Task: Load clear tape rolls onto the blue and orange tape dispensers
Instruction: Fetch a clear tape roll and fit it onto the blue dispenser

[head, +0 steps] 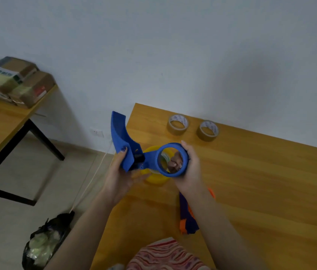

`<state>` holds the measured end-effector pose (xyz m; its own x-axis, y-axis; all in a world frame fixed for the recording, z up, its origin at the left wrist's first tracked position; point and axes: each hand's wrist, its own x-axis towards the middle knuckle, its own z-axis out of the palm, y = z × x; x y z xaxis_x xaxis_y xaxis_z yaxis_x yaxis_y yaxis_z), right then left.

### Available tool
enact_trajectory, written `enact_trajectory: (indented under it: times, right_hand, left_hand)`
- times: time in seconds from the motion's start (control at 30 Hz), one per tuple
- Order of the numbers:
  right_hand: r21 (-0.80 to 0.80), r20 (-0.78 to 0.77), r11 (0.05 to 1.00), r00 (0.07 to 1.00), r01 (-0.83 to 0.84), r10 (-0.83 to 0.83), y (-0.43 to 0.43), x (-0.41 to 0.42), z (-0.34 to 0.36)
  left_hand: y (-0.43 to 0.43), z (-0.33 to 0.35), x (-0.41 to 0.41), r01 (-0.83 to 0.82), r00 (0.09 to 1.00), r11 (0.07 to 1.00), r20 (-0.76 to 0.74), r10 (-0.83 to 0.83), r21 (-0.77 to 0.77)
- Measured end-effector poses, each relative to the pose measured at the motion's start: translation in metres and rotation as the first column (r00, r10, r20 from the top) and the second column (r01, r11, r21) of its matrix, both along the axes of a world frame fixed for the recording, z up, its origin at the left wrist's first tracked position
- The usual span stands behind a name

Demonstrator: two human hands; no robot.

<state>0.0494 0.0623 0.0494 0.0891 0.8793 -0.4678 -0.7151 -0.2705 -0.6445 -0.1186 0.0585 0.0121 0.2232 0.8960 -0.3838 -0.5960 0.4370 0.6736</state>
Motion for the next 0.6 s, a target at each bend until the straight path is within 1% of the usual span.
enact_trajectory:
  times: [0.03, 0.07, 0.1, 0.13, 0.2, 0.23, 0.3, 0.37, 0.47, 0.53, 0.57, 0.6]
  right_hand:
    - [-0.025, 0.013, 1.000, 1.000, -0.011, 0.011, 0.000, -0.002, -0.006]
    - [-0.056, 0.059, 0.998, 0.997, -0.037, 0.040, 0.001, -0.003, -0.014]
    - [-0.094, 0.146, 0.993, 0.985, -0.076, 0.090, 0.003, -0.004, -0.022]
    - [-0.142, 0.257, 0.983, 0.955, -0.115, 0.148, 0.005, -0.004, -0.031]
    - [-0.239, 0.454, 0.959, 0.855, -0.154, 0.250, 0.012, -0.004, -0.044]
    - [-0.278, 0.547, 0.950, 0.788, -0.145, 0.281, 0.018, -0.002, -0.052]
    - [-0.355, 0.721, 0.931, 0.609, -0.084, 0.330, 0.033, 0.004, -0.069]
    - [-0.419, 0.807, 0.907, 0.443, -0.034, 0.389, 0.045, 0.010, -0.087]
    - [-0.503, 0.831, 0.861, 0.234, -0.072, 0.505, 0.057, 0.009, -0.106]
    - [-0.573, 0.812, 0.810, 0.052, -0.120, 0.582, 0.061, 0.007, -0.111]
    - [-0.589, 0.806, 0.797, -0.024, -0.137, 0.591, 0.063, 0.008, -0.113]
    - [-0.592, 0.806, 0.794, -0.079, -0.137, 0.587, 0.065, 0.009, -0.114]
  left_hand:
    - [-0.007, -0.006, 0.002, -0.006, 0.999, 1.000, 0.033, 0.007, -0.027]
    - [-0.013, -0.010, 0.004, -0.040, 0.997, 0.998, 0.058, 0.043, -0.055]
    - [-0.018, -0.014, 0.004, -0.091, 0.994, 0.993, 0.056, 0.096, -0.082]
    - [-0.021, -0.018, 0.003, -0.142, 0.988, 0.984, 0.041, 0.146, -0.104]
    - [-0.025, -0.024, -0.004, -0.226, 0.974, 0.967, 0.004, 0.228, -0.116]
    - [-0.026, -0.025, -0.009, -0.261, 0.965, 0.958, -0.017, 0.261, -0.120]
    - [-0.029, -0.030, -0.020, -0.311, 0.950, 0.944, -0.079, 0.303, -0.112]
    - [-0.030, -0.034, -0.030, -0.331, 0.936, 0.940, -0.157, 0.315, -0.088]
    - [-0.036, -0.040, -0.040, -0.365, 0.917, 0.926, -0.209, 0.340, -0.095]
    - [-0.041, -0.044, -0.043, -0.389, 0.907, 0.914, -0.222, 0.359, -0.113]
    - [-0.043, -0.046, -0.043, -0.403, 0.900, 0.908, -0.228, 0.371, -0.115]
    - [-0.046, -0.047, -0.043, -0.420, 0.892, 0.900, -0.237, 0.385, -0.118]
